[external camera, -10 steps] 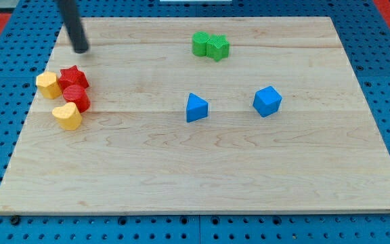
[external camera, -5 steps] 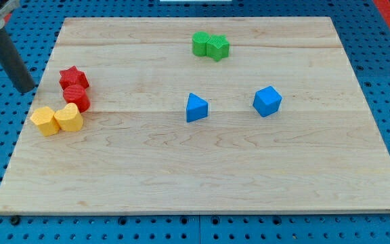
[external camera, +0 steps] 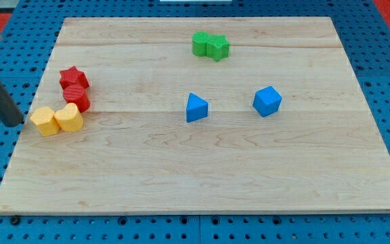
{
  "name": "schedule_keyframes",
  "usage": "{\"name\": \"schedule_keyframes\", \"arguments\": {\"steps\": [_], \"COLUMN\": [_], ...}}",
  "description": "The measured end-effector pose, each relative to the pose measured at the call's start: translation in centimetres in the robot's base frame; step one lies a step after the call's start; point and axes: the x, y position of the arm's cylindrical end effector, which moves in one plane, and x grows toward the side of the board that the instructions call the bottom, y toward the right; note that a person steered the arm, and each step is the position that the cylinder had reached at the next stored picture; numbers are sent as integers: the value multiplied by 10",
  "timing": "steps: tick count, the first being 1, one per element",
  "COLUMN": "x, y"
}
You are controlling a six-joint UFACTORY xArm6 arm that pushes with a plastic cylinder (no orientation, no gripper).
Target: Move the yellow blocks away from the red blocks
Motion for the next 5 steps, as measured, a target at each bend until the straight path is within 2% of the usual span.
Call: {"name": "schedule_keyframes", "arguments": {"steps": [2,3,4,5], "x": [4,-19,-51,-48], "y": [133,167,161,130]}}
